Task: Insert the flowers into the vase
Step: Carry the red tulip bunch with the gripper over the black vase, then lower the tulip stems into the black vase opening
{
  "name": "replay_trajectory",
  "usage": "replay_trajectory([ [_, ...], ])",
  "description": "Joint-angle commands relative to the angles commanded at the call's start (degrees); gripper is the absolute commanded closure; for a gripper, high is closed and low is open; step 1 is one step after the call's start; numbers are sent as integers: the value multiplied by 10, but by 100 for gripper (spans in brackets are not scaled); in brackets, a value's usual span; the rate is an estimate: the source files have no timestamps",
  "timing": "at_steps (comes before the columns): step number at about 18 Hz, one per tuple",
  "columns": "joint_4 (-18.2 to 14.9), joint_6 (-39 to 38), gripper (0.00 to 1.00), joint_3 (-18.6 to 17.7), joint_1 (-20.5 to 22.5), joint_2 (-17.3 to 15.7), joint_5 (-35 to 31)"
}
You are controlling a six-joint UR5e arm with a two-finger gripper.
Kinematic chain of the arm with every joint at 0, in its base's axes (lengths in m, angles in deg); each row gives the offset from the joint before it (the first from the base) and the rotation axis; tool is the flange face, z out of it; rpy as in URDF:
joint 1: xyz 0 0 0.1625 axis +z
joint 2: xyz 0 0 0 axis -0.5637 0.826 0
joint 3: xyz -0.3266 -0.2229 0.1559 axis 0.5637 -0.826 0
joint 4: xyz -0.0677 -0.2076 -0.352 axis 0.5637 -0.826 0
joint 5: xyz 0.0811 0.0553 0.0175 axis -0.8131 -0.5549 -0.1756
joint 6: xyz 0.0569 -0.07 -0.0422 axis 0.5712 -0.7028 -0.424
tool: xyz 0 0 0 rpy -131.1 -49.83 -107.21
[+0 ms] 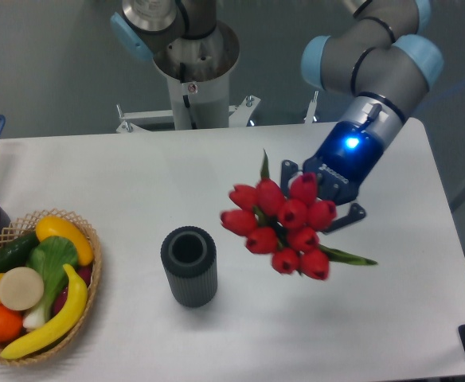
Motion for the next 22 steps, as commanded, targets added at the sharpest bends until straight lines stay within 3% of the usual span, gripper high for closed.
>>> replay_trajectory([
  [8,-2,1,74,-7,-61,-55,34],
  [17,-2,3,74,-2,-91,-22,33],
  [22,-1,9,74,-27,-91,-11,28],
])
